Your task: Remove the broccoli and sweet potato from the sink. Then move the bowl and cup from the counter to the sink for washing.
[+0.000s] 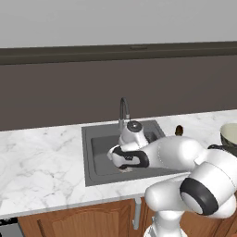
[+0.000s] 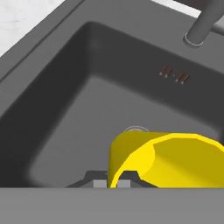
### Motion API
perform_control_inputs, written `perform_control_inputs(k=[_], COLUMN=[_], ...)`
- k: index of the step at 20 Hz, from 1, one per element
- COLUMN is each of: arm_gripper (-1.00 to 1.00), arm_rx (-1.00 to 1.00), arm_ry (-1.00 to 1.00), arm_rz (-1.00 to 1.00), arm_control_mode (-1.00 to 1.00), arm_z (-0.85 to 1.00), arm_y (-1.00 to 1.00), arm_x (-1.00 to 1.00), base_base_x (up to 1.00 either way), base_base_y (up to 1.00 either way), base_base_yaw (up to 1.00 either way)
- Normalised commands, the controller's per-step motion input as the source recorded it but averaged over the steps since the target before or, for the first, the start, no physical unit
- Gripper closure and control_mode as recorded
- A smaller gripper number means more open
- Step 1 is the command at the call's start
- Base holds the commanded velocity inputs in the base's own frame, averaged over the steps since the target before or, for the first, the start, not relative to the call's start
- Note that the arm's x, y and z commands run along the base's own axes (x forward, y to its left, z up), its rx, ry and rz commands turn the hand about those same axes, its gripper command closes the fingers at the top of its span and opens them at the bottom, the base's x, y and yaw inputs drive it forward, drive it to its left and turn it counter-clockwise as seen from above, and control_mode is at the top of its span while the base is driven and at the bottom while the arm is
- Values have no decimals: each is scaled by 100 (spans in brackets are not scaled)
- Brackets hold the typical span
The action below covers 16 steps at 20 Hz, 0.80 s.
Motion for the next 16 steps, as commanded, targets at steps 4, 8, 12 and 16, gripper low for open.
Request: perform_control_inputs(k=[4,8,12,16], arm_gripper=[100,100,100,100], arm_rx=[2,2,2,0], arm_ry=[0,0,0,0], arm_rz=[2,7,11,14], arm_control_mode=[-100,-100,-100,-100], arm_z=[-8,-6,-3,-5], arm_y=[8,2,0,0], arm_x=[9,3,4,5], base_base_x=[0,0,0,0], base_base_y=[0,0,0,0], base_base_yaw=[0,0,0,0])
